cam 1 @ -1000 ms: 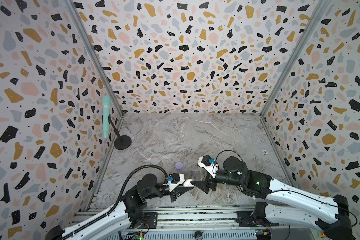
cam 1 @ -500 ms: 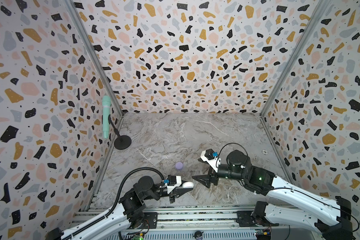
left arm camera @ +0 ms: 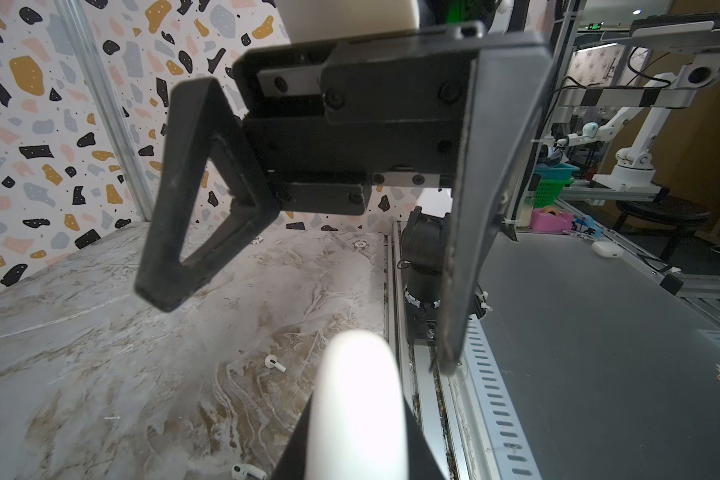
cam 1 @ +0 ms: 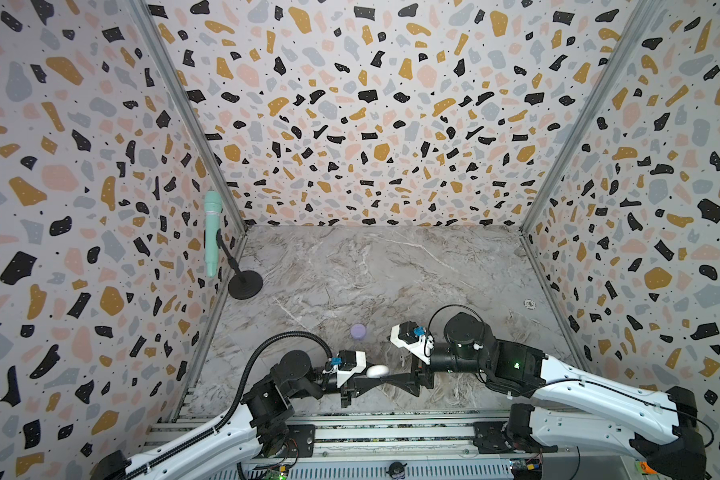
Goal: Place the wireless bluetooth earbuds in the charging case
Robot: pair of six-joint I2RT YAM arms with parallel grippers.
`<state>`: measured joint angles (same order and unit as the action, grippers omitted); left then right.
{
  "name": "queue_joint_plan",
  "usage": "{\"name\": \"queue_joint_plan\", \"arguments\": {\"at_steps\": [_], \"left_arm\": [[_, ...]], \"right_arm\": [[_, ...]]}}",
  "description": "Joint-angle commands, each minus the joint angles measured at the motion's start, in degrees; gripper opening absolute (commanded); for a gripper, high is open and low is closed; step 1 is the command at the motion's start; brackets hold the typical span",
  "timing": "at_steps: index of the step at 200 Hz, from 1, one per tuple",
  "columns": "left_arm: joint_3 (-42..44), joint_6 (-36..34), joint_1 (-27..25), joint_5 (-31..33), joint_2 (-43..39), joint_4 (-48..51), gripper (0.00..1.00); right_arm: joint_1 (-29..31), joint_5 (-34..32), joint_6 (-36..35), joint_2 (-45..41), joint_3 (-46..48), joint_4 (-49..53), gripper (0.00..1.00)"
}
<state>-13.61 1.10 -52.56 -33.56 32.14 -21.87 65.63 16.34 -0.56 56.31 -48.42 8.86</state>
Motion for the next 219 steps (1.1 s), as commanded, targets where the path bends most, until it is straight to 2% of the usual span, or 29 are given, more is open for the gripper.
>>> {"name": "queue_joint_plan", "arguments": {"at_steps": [1, 83, 100, 118, 144, 165, 183, 198, 219], "left_arm": [[0.0, 0.5, -0.1, -1.5, -0.5, -3.4, 0.0], [0.3, 0.2, -0.7, -3.5, 0.2, -3.5, 0.0], [0.4, -0.2, -1.0, -3.4, 0.1, -3.1, 0.0], [0.3, -0.7, -1.3, -3.3, 0.1, -2.7, 0.0], [0.5, -1.1, -1.4, -2.3, -0.3, -2.7, 0.0], [0.7, -2.8, -1.4, 0.5, -1.2, -1.9, 0.0], [1.2, -5.3, -1.6, 6.1, -2.9, -1.7, 0.0], [2.5, -6.9, -1.5, 11.0, -5.1, -2.8, 0.0], [4.8, -9.3, -1.9, 15.6, -6.8, -5.3, 0.0]], "right_arm": [[0.3, -0.6, -1.7, 0.9, -0.6, 1.0, 0.89], [-0.8, -9.1, 0.5, -1.3, -0.6, -2.1, 0.89], [-3.3, -8.3, 1.6, -2.2, -0.5, -2.5, 0.89], [-5.8, -4.6, 2.9, -3.0, -0.1, -3.2, 0.89], [-6.5, -2.1, 3.5, -3.2, 0.0, -3.4, 0.89], [-6.5, -1.1, 3.9, -3.5, -0.1, -3.3, 0.89], [-7.1, -5.0, 7.0, -4.9, -0.7, -3.1, 0.94], [-10.2, -7.8, 11.1, -3.7, -2.3, -0.1, 1.0], [-16.8, -7.8, 19.4, 0.3, -4.5, 6.0, 1.0]]}}
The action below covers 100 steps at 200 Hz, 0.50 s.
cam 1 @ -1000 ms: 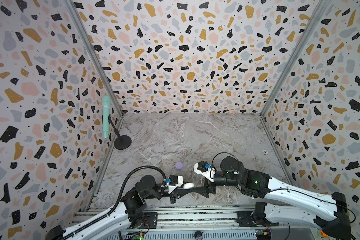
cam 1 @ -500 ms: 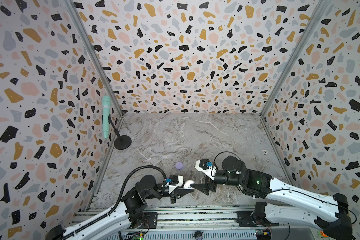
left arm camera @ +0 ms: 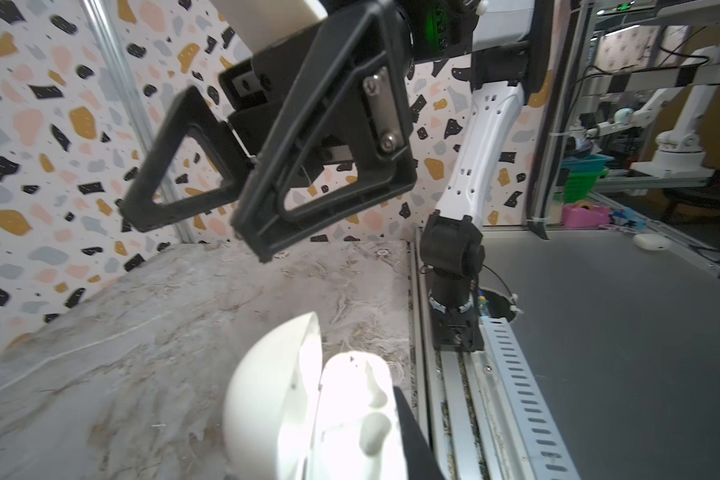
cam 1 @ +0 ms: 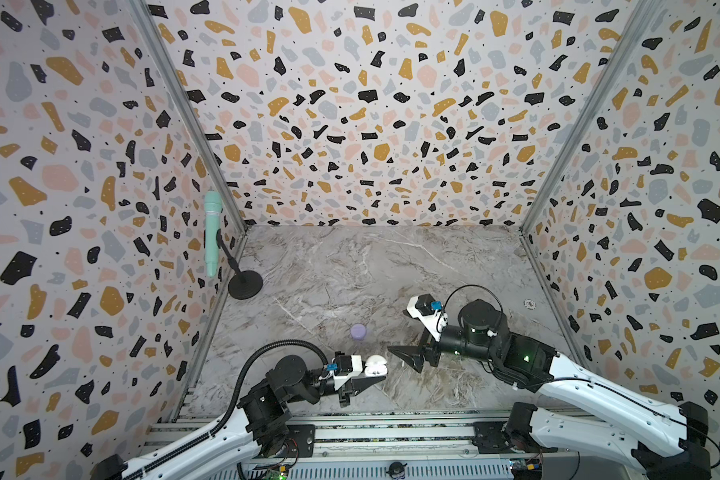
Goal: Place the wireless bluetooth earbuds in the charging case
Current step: 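Move the right gripper over a white earbud on the table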
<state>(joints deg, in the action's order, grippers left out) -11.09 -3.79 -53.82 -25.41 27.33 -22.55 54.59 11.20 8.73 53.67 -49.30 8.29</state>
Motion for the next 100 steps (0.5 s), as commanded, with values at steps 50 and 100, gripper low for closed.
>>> {"name": "queue_joint_plan", "arguments": {"at_steps": [50, 100], "left_arm": [[3.3, -8.4, -3.4, 12.4, -4.1, -4.0, 0.0], [2.6, -8.8, -4.9, 11.8, -3.0, -2.7, 0.0]], "right_arm": [[-13.1, -6.8, 27.3, 11.1, -4.1, 22.3, 0.89], [-14.9, -14.1, 39.0, 10.9, 1.7, 28.0, 0.76]]}}
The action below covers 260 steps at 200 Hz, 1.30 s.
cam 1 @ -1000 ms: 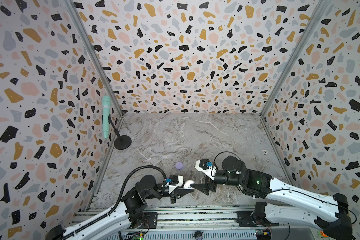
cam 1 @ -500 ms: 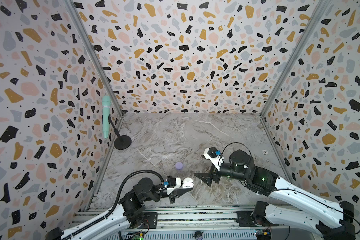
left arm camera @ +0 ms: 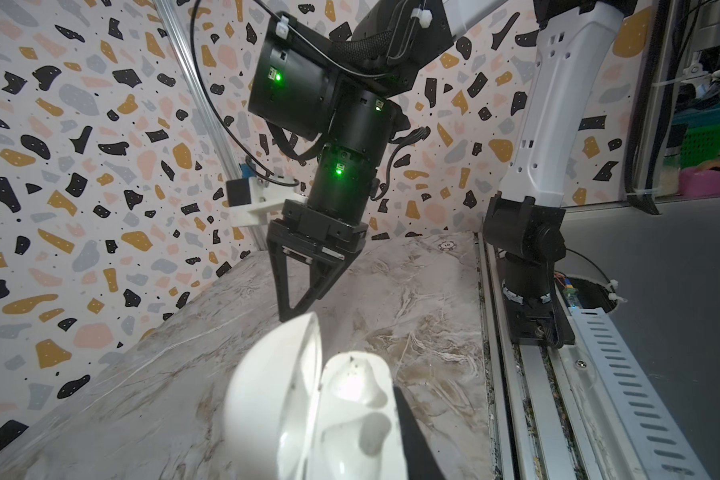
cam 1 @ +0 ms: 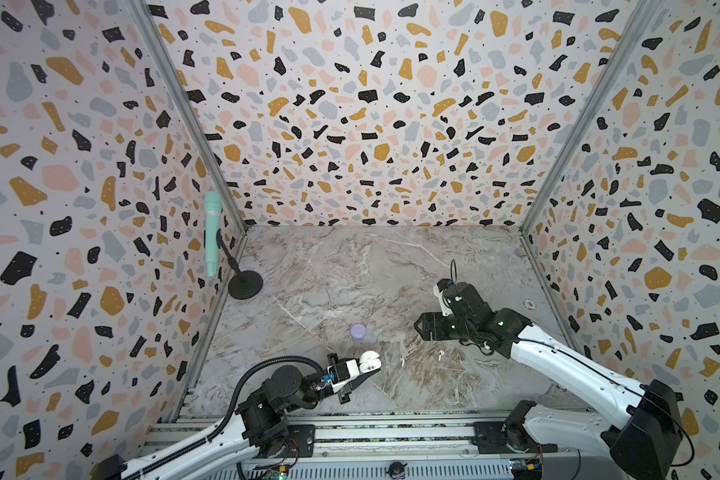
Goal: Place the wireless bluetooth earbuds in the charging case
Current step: 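Move the right gripper over a white earbud on the table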
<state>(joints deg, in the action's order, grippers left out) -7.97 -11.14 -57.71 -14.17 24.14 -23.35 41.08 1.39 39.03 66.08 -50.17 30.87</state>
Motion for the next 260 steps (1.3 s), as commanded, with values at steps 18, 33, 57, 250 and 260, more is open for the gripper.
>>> {"name": "queue_joint_plan", "arguments": {"at_steps": [18, 33, 57, 250, 260], "left_arm": [[-0.6, -1.7, -1.2, 0.4, 0.2, -1.8, 0.0], [-0.6, -1.7, -1.3, 0.4, 0.2, -1.7, 0.0], [-0.6, -2.2, -1.7, 0.1, 0.1, -0.9, 0.0], [-1.1, -3.6, -2.8, -0.2, 0.5, 1.0, 0.0], [-1.1, -3.7, -2.8, -0.2, 0.5, 1.1, 0.0]], "right_arm": [[-2.0, -3.1, 10.4, -1.0, 4.2, 5.2, 0.71], [-2.0, -3.0, 11.8, -0.1, 4.9, 5.5, 0.68], [-2.6, -3.1, 14.3, 1.2, 5.4, 6.6, 0.66], [-3.8, -1.4, 16.3, 15.8, 3.6, 2.7, 0.39], [-4.2, -1.6, 16.2, 16.1, 3.8, 2.4, 0.38]]}}
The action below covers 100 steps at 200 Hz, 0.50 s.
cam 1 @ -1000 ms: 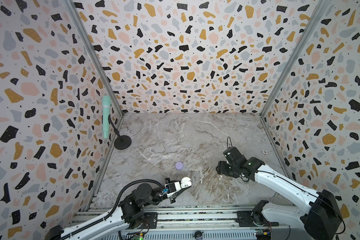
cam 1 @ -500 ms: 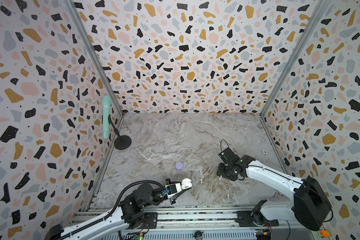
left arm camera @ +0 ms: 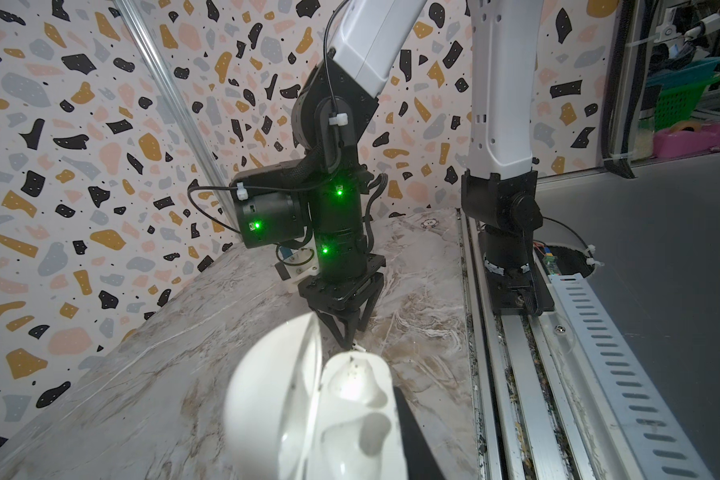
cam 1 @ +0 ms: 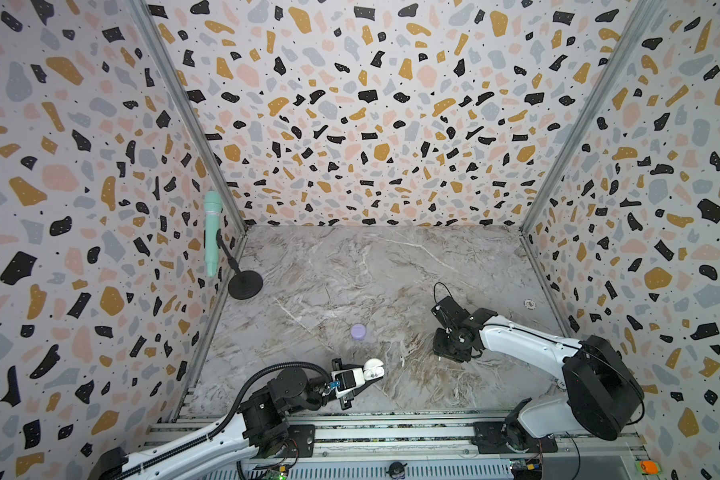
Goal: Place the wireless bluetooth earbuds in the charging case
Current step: 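Move the right gripper over a white earbud on the table, then lower the right gripper and close it on the white earbud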
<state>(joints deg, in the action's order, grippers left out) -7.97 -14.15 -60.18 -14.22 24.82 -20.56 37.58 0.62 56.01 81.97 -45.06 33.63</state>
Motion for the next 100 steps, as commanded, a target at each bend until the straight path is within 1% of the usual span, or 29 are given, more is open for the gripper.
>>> {"name": "queue_joint_plan", "arguments": {"at_steps": [1, 41, 61, 82, 100], "left_arm": [[-1.1, -0.7, -0.3, -0.1, -0.2, -1.7, 0.0], [-1.2, -1.0, -0.4, 0.0, -0.3, -1.3, 0.0], [-1.1, -1.1, -0.5, 0.1, -0.3, -1.2, 0.0], [-1.2, -1.2, -0.5, 0.1, -0.3, -1.1, 0.0], [-1.2, -1.2, -0.5, 0.2, -0.3, -1.0, 0.0]], "right_arm": [[-0.7, -0.9, -0.9, 0.2, -1.4, -0.4, 0.38], [-1.3, -0.6, -2.2, 2.0, -2.1, -0.3, 0.36], [-1.3, -1.7, -2.5, 2.5, -3.0, 0.9, 0.36], [-1.1, -1.2, -3.2, 2.8, -3.1, 0.8, 0.36], [-0.9, -0.9, -4.3, 3.8, -3.5, 0.8, 0.34]]}}
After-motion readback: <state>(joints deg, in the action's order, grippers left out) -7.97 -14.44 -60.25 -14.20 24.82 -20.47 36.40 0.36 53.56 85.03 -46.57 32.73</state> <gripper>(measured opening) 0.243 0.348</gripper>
